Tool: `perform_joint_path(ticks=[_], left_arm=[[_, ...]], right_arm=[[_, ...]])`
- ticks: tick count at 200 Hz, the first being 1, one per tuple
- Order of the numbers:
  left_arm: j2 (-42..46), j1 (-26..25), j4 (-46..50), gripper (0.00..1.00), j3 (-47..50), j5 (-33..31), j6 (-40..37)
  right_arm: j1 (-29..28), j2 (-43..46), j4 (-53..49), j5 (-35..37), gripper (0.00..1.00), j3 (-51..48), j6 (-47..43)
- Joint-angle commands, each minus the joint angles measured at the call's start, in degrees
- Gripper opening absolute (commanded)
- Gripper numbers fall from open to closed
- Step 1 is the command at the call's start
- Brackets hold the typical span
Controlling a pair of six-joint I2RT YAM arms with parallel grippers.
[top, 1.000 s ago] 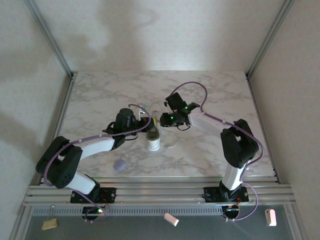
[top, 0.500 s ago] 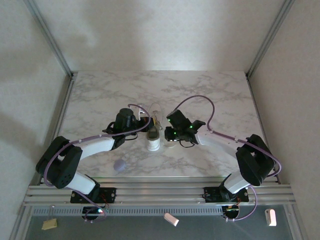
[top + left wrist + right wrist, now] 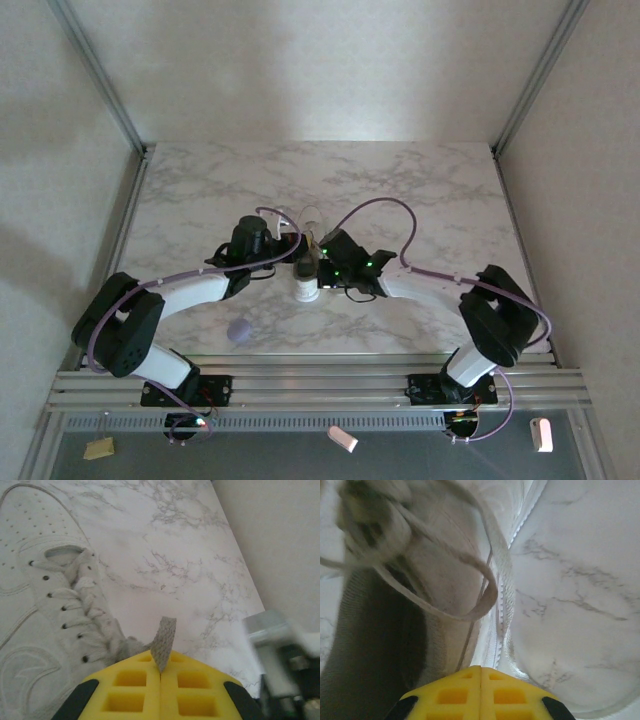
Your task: Tie the shoes
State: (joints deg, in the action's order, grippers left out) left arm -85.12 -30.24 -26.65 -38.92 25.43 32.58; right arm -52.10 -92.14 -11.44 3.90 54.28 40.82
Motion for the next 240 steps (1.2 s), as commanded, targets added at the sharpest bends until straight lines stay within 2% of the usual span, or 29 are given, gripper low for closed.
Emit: perform_joint_path(ticks=[1, 30, 62, 97, 114, 132, 147, 164, 170, 208, 240], left_arm=[[2.14, -0.09, 1.04, 0.0, -2.13, -1.3, -0.45], [2.86, 0.35, 1.69, 0.0, -2.01, -1.67, -0.81], [3.29, 0.53, 1.77, 0.0, -1.34, -1.59, -0.83], [4.79, 0.53, 2.77, 0.0, -0.42, -2.29, -1.93], [5.27, 0.62, 3.48, 0.0, -0.04, -2.54, -2.53], [5.24, 0.62, 4.27, 0.0, 0.02, -2.94, -3.12], [5.08, 0.62, 5.2, 0.0, -0.15, -3.91, -3.58], [4.97, 0.62, 5.91, 0.0, -0.38, -4.77, -3.81], [4.92, 0.62, 6.01, 0.0, -0.46, -4.78, -3.9], [4.07, 0.52, 5.65, 0.0, -1.16, -4.05, -3.31], [4.07, 0.53, 5.15, 0.0, -1.16, -4.24, -2.97]], right_arm=[[-2.79, -3.52, 4.02, -1.83, 0.07, 1.59, 2.2], [-3.99, -4.74, 9.25, -5.5, 0.09, 1.5, 3.27], [-3.98, -0.12, 7.27, 0.64, 0.1, -0.9, 3.11], [-3.93, 14.11, 6.44, 12.91, 0.22, -8.0, 0.54], [-3.29, 18.09, 5.57, 17.46, 0.47, -9.05, -1.22], [-2.49, 17.82, 10.68, 19.22, 0.42, -10.85, -7.1], [0.18, 16.58, 6.01, 15.32, 0.35, -8.21, -7.09], [2.52, 14.54, 6.02, 7.49, 0.18, -6.28, -11.04], [3.13, 14.0, 6.48, 5.49, 0.14, -6.0, -11.93], [6.11, 10.23, 11.87, -6.61, 0.13, -5.76, -9.41], [5.75, 7.03, 20.92, -10.53, 0.19, -8.17, 4.51]])
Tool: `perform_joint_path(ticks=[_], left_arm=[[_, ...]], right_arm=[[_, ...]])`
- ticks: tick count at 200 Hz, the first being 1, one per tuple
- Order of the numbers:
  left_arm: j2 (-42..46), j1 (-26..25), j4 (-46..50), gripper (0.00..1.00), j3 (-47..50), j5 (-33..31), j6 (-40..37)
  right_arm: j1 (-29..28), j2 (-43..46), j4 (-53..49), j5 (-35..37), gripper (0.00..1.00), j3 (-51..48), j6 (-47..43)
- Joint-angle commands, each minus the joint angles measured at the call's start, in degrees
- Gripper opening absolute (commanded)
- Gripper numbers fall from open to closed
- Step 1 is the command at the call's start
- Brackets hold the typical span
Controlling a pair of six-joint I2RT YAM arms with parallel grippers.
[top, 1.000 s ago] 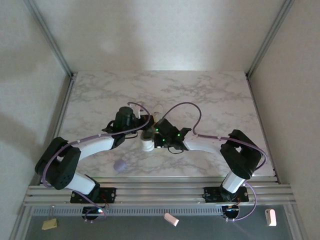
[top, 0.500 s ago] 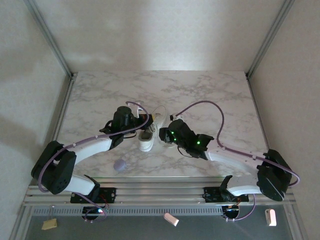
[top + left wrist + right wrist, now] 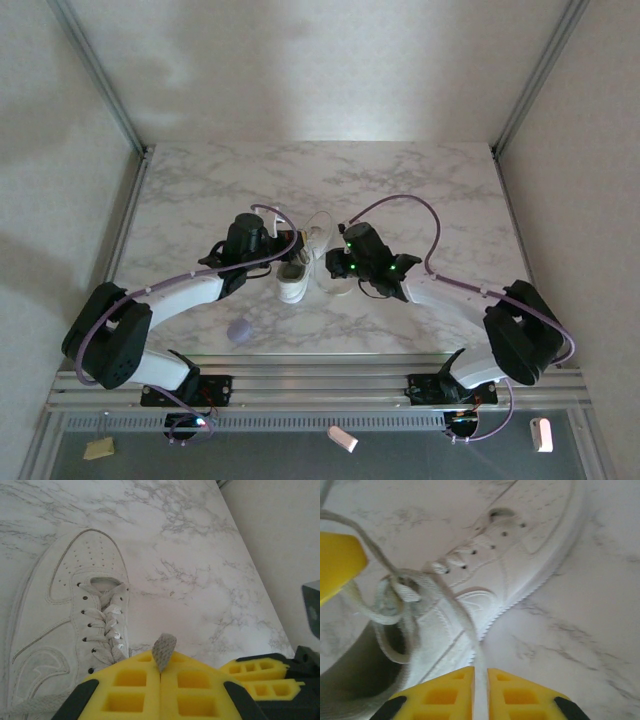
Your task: Tie the shoes
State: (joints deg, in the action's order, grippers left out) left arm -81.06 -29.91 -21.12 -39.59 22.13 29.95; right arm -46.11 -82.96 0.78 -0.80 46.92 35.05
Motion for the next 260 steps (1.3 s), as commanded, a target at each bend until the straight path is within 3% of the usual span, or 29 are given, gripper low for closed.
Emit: perform_joint_path(ticks=[1, 40, 125, 175, 260], left_arm=[[0.01, 0.2, -0.4, 0.0, -0.48, -0.9, -0.3], [-0.06, -0.06, -0.94, 0.0, 0.03, -0.12, -0.98], [0.84, -0.58, 3.44, 0.0, -0.39, -3.19, -4.38], [0.7, -0.84, 3.94, 0.0, -0.75, -3.5, -4.73], [0.43, -1.43, 3.89, 0.0, -0.84, -3.5, -4.74]], right_arm=[[-0.27, -2.22, 9.06, -5.86, 0.2, -0.92, 10.69], [-1.59, -4.28, 15.06, -2.55, 0.33, -1.7, 19.14], [-2.82, -8.47, 14.1, -4.19, 0.3, 0.46, 19.18], [-3.27, -5.22, 11.35, -0.13, 0.29, 0.13, 17.45], [-3.24, -9.03, 12.12, -4.08, 0.29, 2.41, 17.0]])
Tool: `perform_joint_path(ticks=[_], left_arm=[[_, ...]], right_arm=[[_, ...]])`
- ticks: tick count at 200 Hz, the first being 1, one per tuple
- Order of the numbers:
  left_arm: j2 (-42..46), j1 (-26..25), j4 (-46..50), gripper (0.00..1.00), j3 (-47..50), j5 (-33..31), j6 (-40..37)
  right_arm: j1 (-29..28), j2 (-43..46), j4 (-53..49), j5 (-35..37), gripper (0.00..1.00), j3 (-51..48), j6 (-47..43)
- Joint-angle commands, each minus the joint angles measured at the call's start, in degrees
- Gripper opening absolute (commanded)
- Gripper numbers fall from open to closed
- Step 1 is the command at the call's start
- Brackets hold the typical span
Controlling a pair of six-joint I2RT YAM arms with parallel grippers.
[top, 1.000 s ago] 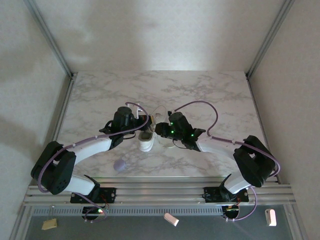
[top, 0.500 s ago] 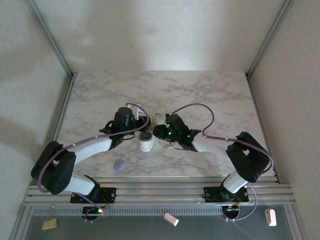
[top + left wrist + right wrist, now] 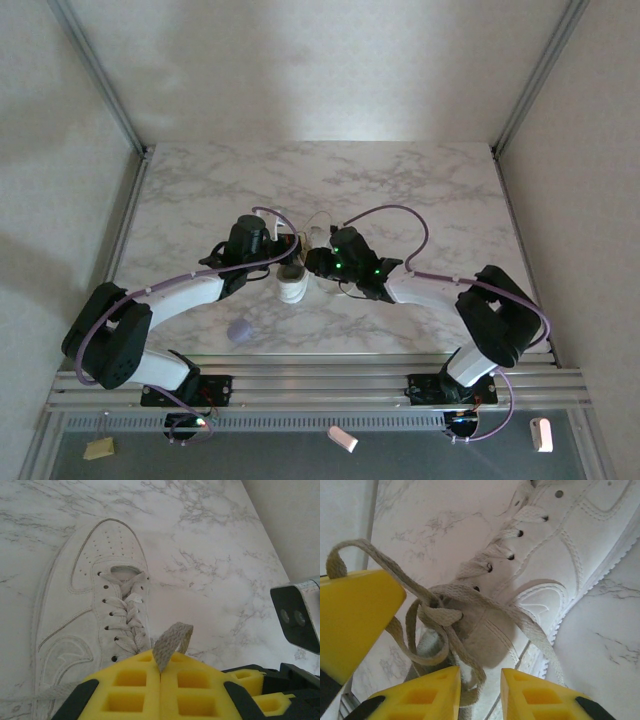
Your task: Tie the shoes
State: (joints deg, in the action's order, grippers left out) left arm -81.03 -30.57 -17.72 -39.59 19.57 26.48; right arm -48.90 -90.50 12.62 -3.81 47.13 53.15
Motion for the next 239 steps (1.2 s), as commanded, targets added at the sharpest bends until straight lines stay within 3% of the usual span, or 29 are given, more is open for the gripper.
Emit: perform_joint_path(ticks=[1, 41, 109, 171, 239], left_arm=[[0.38, -0.79, 0.48, 0.0, -0.84, -0.94, -1.26], [0.43, -0.81, 1.17, 0.0, -1.11, -1.49, -1.63], [1.49, -0.9, 5.02, 0.0, -2.01, -4.38, -4.48], [2.36, -1.01, 9.22, 0.0, -3.95, -7.19, -8.02], [1.58, -1.16, 7.61, 0.0, -3.74, -5.77, -6.9]], right_arm=[[-0.46, -1.55, 0.29, -1.04, 0.29, 2.18, -1.11], [-0.47, -2.99, 0.03, -1.54, 0.24, 2.89, -0.93], [-0.49, 1.37, -4.07, 1.11, 0.0, 2.86, -3.83], [-0.49, 3.75, -9.53, 0.74, 0.0, 4.75, -10.2], [-0.49, 2.92, -5.59, -3.73, 0.0, 5.43, -8.15]])
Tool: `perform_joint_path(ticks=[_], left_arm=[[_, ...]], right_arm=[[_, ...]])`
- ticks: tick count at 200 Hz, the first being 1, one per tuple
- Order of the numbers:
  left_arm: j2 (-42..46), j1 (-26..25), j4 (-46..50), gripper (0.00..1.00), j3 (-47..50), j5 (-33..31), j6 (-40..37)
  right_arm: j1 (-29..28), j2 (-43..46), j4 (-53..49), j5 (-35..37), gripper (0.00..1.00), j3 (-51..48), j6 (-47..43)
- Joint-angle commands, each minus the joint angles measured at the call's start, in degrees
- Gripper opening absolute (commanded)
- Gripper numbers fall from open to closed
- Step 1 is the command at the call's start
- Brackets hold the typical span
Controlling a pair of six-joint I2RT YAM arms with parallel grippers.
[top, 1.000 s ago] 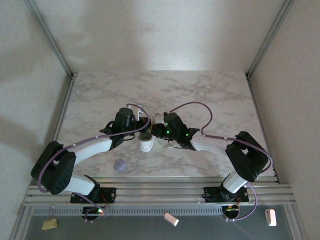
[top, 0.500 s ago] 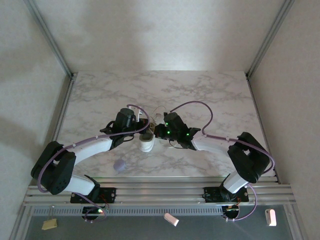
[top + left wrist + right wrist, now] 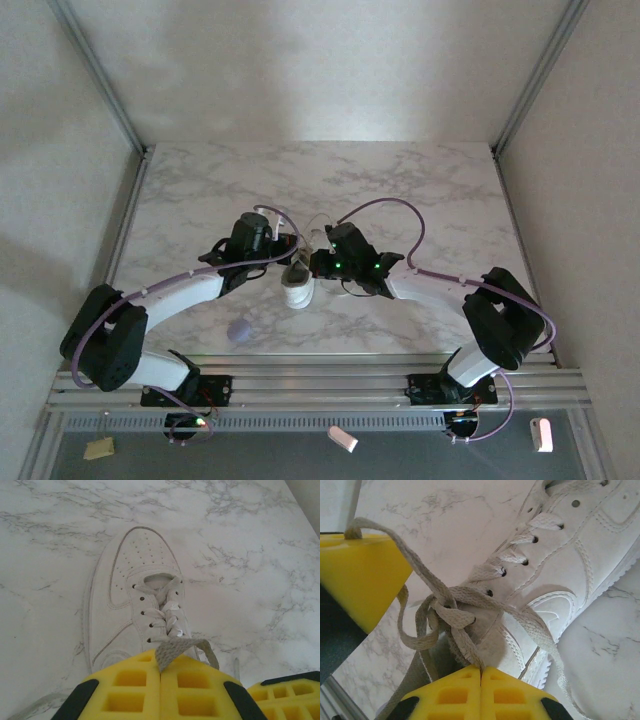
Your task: Tie the shoes
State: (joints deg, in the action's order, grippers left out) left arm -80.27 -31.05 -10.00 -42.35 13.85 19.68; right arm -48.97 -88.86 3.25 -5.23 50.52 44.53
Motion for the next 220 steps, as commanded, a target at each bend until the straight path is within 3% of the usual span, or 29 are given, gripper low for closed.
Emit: perform_joint_path(ticks=[1, 29, 72, 98, 159, 220], left_arm=[[0.77, -0.68, -0.11, 0.0, -0.98, -0.05, -0.09], [0.74, -0.86, -0.11, 0.0, -0.98, 0.08, -0.08], [1.07, -0.86, 0.85, 0.0, -2.19, -0.48, -0.4], [1.35, -0.86, 1.54, 0.0, -2.74, -0.9, -0.65], [1.0, -0.87, 1.85, 0.0, -3.71, -0.94, -0.61], [0.86, -0.87, 1.74, 0.0, -3.38, -0.49, -1.03]], right_arm=[[-0.42, 1.25, 3.87, -2.36, 0.0, 2.0, 0.51], [-0.25, 0.35, 6.24, -2.84, 0.0, 0.87, 2.28], [-0.29, -4.24, 17.92, -7.0, 0.0, -1.29, 9.54], [-0.48, -4.17, 18.55, -6.69, 0.0, -1.37, 8.94], [-0.42, 0.41, 14.61, -5.2, 0.0, -1.9, 4.96], [-0.15, 5.79, -3.38, -1.42, 0.0, 0.79, -2.89]])
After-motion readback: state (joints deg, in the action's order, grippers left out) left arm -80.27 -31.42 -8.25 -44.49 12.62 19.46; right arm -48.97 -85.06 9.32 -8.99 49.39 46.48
